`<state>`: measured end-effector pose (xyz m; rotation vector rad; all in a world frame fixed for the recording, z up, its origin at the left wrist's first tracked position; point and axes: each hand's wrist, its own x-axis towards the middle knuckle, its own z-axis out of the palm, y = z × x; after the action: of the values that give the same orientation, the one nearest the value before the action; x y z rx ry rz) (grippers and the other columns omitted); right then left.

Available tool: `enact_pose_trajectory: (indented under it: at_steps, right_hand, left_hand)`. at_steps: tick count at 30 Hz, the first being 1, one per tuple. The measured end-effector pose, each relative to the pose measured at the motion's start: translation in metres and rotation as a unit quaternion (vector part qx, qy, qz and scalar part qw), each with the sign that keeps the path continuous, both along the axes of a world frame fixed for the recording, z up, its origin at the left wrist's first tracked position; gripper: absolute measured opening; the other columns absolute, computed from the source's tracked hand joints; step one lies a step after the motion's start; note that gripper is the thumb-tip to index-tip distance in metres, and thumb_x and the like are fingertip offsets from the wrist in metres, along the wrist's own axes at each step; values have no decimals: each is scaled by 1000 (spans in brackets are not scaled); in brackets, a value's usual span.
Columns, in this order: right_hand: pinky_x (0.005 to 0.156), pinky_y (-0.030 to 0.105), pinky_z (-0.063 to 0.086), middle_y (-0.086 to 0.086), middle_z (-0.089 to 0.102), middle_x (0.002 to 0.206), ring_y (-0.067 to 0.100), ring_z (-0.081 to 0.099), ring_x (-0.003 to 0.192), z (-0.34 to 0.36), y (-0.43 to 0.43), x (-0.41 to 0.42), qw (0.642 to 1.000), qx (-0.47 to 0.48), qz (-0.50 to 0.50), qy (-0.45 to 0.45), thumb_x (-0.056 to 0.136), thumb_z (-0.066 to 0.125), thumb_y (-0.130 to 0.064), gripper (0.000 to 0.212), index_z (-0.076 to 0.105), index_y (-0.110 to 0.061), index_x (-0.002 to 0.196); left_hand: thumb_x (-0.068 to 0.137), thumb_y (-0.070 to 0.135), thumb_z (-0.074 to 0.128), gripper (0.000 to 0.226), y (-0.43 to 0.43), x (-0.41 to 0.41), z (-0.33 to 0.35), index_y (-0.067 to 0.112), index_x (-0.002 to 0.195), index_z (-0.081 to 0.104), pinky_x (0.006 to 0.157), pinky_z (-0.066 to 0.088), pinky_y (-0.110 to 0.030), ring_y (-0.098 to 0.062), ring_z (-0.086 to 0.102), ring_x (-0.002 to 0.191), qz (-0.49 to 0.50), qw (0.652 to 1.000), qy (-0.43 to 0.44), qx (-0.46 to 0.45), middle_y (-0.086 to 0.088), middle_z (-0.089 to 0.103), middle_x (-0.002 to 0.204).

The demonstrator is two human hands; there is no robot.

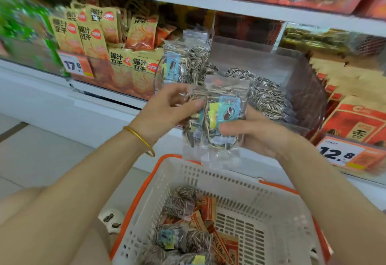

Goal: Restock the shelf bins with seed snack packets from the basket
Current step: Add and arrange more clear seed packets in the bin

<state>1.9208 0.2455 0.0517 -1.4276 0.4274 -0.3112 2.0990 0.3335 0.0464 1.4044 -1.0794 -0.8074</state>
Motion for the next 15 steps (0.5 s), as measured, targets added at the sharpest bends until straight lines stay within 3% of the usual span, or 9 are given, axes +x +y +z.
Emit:
enact_pose_trajectory:
  at_steps: [3,5,8,13,15]
  right_hand:
    - [72,27,57,0,70,103,13,69,89,33,-5,35,996,-79,-36,-18,54,80,1,78,47,-21,120]
    - [80,25,55,-4,68,106,9,68,95,46,-11,56,986,-150,-66,-36,54,83,-4,75,45,-27,115]
    - [94,31,51,-13,65,108,5,65,101,54,-18,77,960,-237,-139,-48,60,86,-15,70,42,-37,110]
    - [72,11,51,-15,59,110,-7,63,94,50,-17,90,934,-299,-173,-95,73,76,-2,60,41,-38,106]
    - [72,8,49,-13,58,114,-8,61,98,49,-14,93,920,-336,-179,-90,72,78,-5,60,42,-41,104]
  left_hand:
    - [72,44,74,49,-6,18,12,16,109,55,78,49,-33,-17,62,90,70,995,6,-69,-12,63,105]
    - [87,30,63,30,-10,30,18,21,115,55,83,50,-28,-10,60,98,96,989,-30,-107,-3,60,111]
    - [92,16,56,30,-13,47,22,26,120,53,88,47,-20,-4,53,103,167,973,-93,-128,1,53,117]
    - [88,1,55,37,-20,59,14,33,106,57,92,50,-39,-15,56,100,186,970,-104,-114,3,56,114]
    - [86,-3,53,44,-23,62,11,37,102,57,88,52,-43,-22,60,100,181,971,-107,-112,0,59,117]
